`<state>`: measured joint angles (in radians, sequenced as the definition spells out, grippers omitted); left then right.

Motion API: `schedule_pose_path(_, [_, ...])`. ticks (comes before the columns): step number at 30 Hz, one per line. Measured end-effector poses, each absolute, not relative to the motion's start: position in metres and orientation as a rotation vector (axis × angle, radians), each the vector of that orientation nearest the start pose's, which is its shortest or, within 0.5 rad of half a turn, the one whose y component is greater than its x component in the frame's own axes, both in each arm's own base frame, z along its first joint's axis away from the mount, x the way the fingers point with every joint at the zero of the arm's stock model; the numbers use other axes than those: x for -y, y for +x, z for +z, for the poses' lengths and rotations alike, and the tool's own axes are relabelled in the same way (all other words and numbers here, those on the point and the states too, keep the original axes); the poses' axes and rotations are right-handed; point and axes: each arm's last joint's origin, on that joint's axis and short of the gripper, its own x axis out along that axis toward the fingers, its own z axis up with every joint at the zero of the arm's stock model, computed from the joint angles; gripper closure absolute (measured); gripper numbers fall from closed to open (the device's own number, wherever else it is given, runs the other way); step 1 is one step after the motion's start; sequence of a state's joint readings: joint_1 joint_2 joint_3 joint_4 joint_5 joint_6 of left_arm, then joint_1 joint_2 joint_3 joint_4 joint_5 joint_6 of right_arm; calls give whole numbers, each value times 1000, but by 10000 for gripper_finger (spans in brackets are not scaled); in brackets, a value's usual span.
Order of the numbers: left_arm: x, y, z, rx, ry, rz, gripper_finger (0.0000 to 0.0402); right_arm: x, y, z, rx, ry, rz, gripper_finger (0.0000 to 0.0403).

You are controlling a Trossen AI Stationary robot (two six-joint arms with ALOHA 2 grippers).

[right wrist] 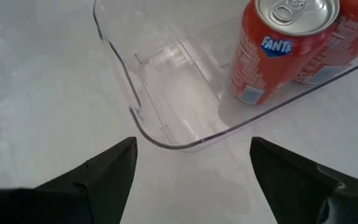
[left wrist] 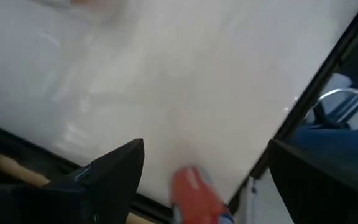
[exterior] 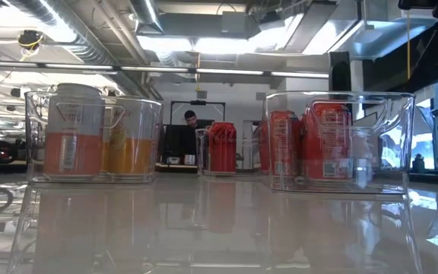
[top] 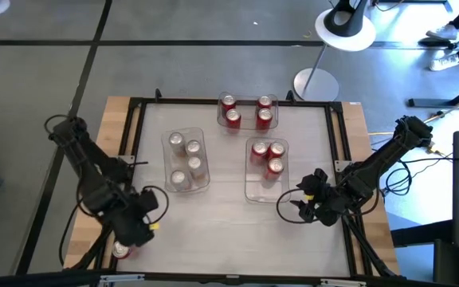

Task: Sort soda cans
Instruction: Put the red soda can into the right transparent bin

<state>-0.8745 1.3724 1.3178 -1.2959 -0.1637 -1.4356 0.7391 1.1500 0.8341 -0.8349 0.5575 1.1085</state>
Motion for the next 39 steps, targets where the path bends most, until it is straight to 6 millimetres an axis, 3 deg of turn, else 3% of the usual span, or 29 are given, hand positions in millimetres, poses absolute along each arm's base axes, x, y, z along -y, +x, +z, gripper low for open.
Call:
schedule_pose_path(7, [200,133,311,-1317,-630,377,76,-124,159,241,-850,344,-346,94])
schedule_pose_path(17, [240,125,292,-1516,-666,278,76,-123,157,240,-867,320,-358,94])
schedule_pose_path(24, [260,114,274,-1570,-568,282,76,-120,156,240,-854,290,-385,94])
schedule_pose_path(32, [265,102,263,-1631,-461,329,76,-121,156,240,-852,293,-386,94])
schedule_pose_path(39, [264,107,263,-1622,-477,337,76,-121,156,240,-850,301,-387,94])
